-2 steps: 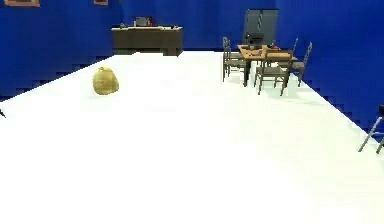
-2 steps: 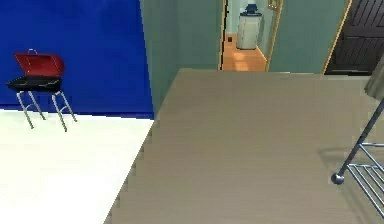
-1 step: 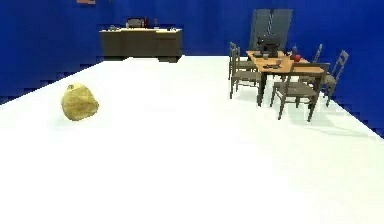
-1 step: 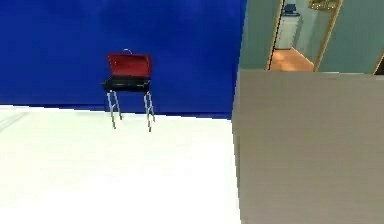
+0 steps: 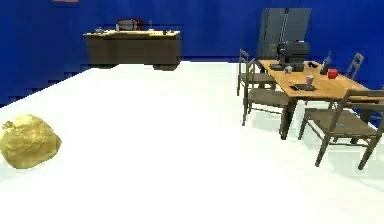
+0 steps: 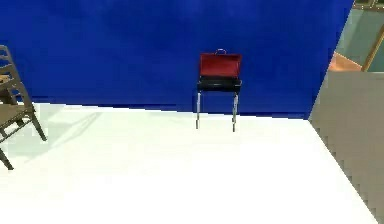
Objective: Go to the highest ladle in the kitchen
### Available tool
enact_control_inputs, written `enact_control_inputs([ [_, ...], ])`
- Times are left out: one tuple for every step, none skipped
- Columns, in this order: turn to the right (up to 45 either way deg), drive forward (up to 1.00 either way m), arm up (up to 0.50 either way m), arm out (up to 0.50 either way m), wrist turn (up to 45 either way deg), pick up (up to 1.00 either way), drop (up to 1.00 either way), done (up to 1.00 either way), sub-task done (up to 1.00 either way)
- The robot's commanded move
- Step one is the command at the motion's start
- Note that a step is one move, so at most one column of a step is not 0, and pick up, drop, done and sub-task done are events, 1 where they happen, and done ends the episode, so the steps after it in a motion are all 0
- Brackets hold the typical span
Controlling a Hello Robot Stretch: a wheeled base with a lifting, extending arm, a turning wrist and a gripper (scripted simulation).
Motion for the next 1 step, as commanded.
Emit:
enact_control_inputs([
  [0.0, 1.0, 0.0, 0.0, 0.0, 0.0, 0.0, 0.0, 0.0],
])
